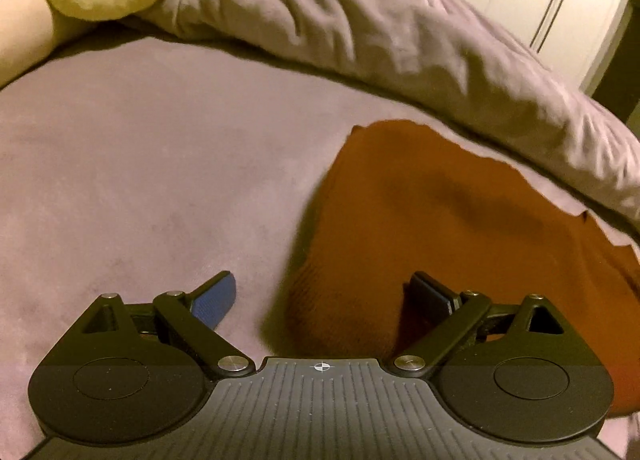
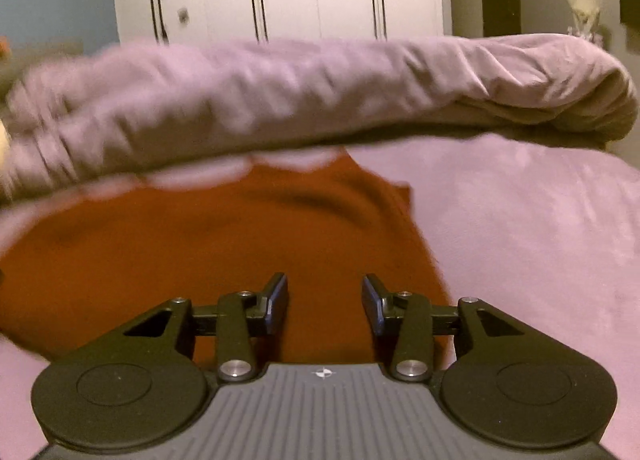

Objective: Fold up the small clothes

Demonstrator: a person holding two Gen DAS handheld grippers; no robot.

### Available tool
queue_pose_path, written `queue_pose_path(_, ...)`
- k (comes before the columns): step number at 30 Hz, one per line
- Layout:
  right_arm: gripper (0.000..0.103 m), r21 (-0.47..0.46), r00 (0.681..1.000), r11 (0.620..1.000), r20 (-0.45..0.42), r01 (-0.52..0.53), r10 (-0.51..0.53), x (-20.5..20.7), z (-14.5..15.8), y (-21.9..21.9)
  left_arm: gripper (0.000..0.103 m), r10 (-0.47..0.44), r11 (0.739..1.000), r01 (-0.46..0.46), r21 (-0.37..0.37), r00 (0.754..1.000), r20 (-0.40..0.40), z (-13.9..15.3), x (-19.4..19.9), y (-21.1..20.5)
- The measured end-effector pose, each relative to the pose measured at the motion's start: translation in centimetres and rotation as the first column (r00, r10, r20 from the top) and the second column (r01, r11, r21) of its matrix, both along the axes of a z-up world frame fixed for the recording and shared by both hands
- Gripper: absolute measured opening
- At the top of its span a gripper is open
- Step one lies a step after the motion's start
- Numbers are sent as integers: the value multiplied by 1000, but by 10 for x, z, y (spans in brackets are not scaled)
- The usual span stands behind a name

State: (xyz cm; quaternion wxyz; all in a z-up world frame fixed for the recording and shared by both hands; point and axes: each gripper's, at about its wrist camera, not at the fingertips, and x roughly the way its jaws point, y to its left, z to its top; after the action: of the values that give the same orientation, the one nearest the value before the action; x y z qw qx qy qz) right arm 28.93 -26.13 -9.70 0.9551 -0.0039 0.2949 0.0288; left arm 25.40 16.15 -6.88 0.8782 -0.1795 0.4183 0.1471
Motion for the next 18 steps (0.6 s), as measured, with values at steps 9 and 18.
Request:
queue_pose_path(9,57,-168,993,978,11,121,-121,0,6,-9,97,-22,1000,21,-13,999,-49,6,5,3)
queue_pose_path(18,57,-162,1000,987,30,3,2,-34,22,20,90,-56,991,51,-121,998,-32,25,-15,-5)
